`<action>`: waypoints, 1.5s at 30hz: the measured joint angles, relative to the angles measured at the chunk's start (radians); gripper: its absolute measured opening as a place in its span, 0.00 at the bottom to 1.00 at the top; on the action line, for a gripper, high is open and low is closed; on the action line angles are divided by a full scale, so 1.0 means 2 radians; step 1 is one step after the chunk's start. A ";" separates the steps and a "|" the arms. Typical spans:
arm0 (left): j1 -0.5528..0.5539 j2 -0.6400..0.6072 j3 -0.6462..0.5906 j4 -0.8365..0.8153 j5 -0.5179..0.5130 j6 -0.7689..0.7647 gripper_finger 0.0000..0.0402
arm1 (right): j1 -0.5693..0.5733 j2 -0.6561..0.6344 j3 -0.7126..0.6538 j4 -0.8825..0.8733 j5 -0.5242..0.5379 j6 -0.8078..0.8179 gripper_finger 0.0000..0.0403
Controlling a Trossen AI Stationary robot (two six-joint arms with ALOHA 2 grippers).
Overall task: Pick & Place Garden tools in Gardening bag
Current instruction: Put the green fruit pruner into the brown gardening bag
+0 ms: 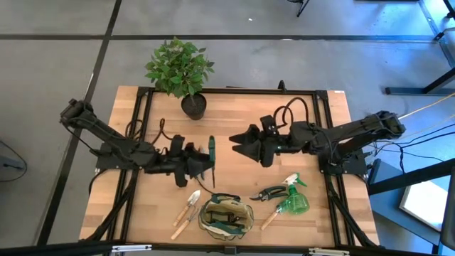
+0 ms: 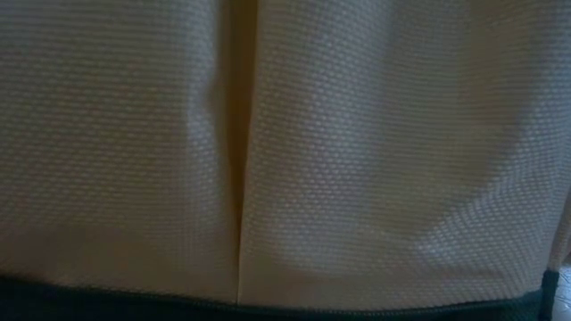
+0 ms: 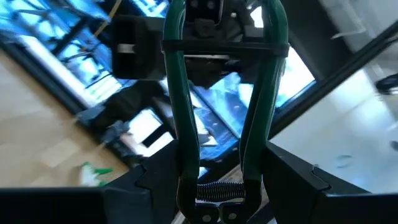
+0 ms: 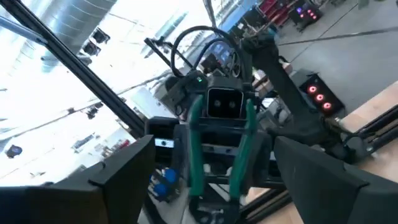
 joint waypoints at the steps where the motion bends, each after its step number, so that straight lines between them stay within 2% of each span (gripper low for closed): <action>1: 0.006 0.005 0.000 0.016 0.010 0.001 0.47 | 0.000 0.006 0.011 -0.009 -0.004 -0.003 0.82; 6: 0.032 0.024 0.000 0.065 0.054 0.007 0.47 | 0.001 0.037 0.067 -0.047 -0.045 -0.021 0.82; 11: 0.039 0.026 0.000 0.071 0.058 0.013 0.47 | 0.003 0.048 0.100 -0.099 -0.047 -0.031 0.82; 20: 0.029 0.026 0.000 0.079 0.049 0.026 0.47 | 0.003 0.047 0.105 -0.110 -0.049 -0.023 0.82; 28: 0.012 0.020 0.000 0.081 0.034 0.037 0.47 | 0.009 0.044 0.103 -0.137 -0.056 0.016 0.82; 32: 0.000 0.011 0.000 0.083 0.013 0.045 0.47 | 0.015 0.033 0.103 -0.160 -0.034 0.010 0.82; 35: -0.004 0.011 0.000 0.079 0.006 0.045 0.47 | 0.015 0.033 0.105 -0.153 -0.019 0.008 0.85; 40: 0.001 0.011 0.000 0.078 0.006 0.042 0.47 | 0.016 0.042 0.115 -0.169 -0.018 0.019 0.93; 45: 0.010 0.011 0.000 0.073 0.007 0.037 0.47 | 0.015 0.051 0.114 -0.147 -0.016 0.027 0.97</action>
